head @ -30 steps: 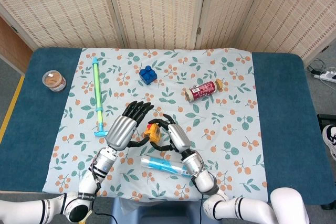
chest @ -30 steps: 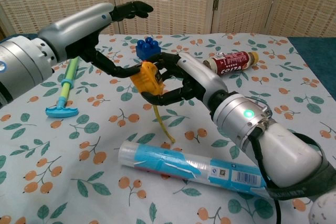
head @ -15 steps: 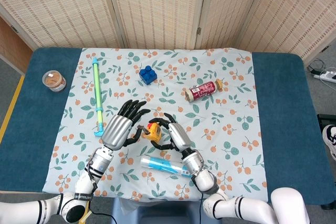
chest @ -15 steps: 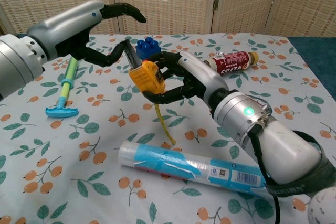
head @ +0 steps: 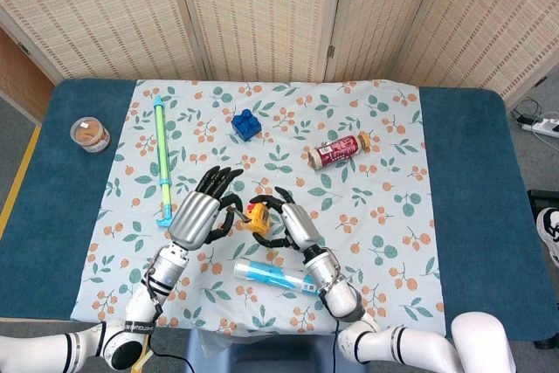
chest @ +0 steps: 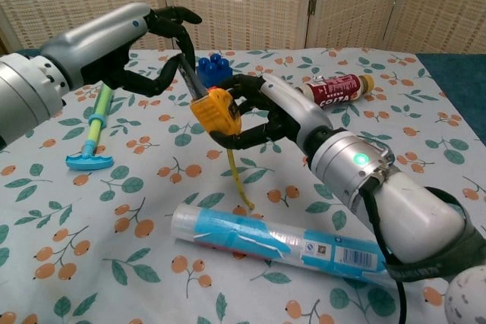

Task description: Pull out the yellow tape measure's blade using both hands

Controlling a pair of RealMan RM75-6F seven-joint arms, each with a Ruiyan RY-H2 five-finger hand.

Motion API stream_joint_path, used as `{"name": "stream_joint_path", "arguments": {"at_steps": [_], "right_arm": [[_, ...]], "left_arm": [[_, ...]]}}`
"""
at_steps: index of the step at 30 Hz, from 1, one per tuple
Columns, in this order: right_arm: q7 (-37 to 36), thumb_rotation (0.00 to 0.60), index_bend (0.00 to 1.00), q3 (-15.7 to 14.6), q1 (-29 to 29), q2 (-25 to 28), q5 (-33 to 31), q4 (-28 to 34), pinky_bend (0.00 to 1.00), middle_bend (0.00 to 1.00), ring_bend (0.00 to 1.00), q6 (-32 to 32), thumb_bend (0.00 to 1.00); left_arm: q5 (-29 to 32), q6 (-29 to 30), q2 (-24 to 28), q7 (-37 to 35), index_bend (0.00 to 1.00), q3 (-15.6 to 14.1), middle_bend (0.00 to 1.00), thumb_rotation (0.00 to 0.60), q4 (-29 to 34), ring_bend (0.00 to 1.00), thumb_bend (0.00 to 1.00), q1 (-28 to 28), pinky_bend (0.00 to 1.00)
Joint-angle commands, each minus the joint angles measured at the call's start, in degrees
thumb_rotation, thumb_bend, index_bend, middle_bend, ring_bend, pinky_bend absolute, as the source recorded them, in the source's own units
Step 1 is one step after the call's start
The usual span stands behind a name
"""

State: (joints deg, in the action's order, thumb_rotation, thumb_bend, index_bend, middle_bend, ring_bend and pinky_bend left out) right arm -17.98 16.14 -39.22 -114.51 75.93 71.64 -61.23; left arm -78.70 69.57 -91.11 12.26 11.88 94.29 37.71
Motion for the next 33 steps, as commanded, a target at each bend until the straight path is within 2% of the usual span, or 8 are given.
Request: {"name": "stream_joint_path", "arguments": {"at_steps": [1,10,21,33], "right_arm": [[0.2,0.6,0.52,0.0,0.0,0.2,-0.2,0.1,0.04,0.5,0.35,0.2,0.36],[1.8,0.6,0.52,-0.2,0.5,3.1,-0.8,1.8,0.04,0.5,0.35,1.2,0.36],[3.4,0.6,0.52,-2.5,3.8,12.1,-1.7,6.8,0.04,0.5,0.35,2.0,0.36],[-0.1,0.6,0.52,-4.2,8.2,20.4,-0.4,9.9,0.04,0.5,0.35,-0.7,0.36]], "left_arm": [[-0.4,0.6,-0.6,-1.0,0.57,0.0,0.16,0.6,-1.1,0.11,0.71,-0.2,0.0],[-0.4,2.3,-0.6,-5.8,0.57,0.4,0.2,0.6,-3.7,0.15,0.71,-1.6,0.0],[0.6,5.3,3.4,-16.2,0.55,1.5,0.22,0.6,-7.3,0.16,0.71,-5.6,0.0],[4.7,6.2,6.1,-26.2,0.51,4.0,0.22,0.6,-12.2,0.17,0.71,-9.2,0.0]]}}
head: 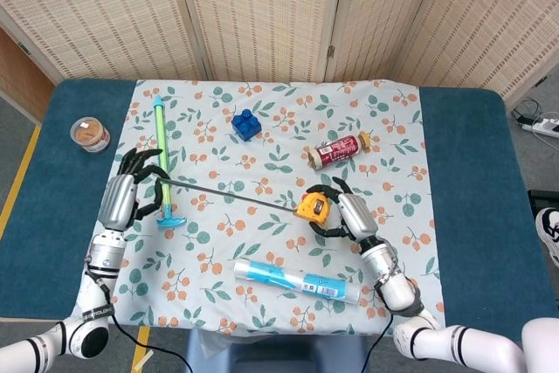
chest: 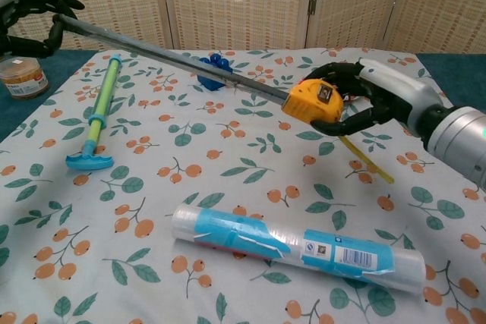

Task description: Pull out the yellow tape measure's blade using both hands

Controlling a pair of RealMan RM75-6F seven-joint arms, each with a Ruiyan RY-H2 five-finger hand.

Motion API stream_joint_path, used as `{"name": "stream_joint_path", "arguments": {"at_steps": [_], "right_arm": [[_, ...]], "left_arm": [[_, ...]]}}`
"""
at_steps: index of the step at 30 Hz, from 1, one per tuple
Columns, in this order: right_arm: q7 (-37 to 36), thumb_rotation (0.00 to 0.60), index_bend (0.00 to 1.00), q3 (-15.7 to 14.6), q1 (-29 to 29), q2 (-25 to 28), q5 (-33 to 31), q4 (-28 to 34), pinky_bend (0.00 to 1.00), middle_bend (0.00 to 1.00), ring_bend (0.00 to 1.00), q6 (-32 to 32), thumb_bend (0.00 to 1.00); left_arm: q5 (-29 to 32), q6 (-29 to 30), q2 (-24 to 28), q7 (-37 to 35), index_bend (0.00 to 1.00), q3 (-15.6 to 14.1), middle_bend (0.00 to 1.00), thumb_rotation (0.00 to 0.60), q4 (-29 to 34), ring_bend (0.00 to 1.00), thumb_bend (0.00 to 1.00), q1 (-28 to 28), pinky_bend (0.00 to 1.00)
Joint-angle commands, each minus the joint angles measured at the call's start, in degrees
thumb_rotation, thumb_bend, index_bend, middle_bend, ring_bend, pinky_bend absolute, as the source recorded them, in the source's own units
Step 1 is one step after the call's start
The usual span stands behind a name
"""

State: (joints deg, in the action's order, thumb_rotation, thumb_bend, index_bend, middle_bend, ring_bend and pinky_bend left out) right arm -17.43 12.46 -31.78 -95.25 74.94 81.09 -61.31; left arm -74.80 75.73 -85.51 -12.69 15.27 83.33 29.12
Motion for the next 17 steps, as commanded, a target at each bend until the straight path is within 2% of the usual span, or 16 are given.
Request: {"name": "stream_joint_path", "arguments": {"at_steps": [1,10,17], "right_arm": [[-1.0,0.6,0.52,-0.9,1.2,1.8,0.9,0.5,0.04,0.5,0.35,-0.8,0.36],[-4.4,0.6,0.52,-4.1,5.3,7.4,2.3,0.3,0.04,0.5,0.35,-2.5,0.36],[-6.8,0.6,0.52,-5.1,7.3,9.2,2.8,-0.9,0.04,0.5,0.35,-3.5,0.36]], "left_arm": [[1.1,-0.2,0.7,-2.0,0.51,0.8,0.22,0.6,-1.9,0.17,0.71,-0.8,0.0],[1.7,-3.0,2.3,-9.8,0.5,1.3,0.22,0.6,-8.7,0.16,0.71,-1.5,0.0],[1.4,-4.4,1.9,-13.2,0.49,0.9,0.22,0.6,-12.3,0.16,0.71,-1.7,0.0]]}}
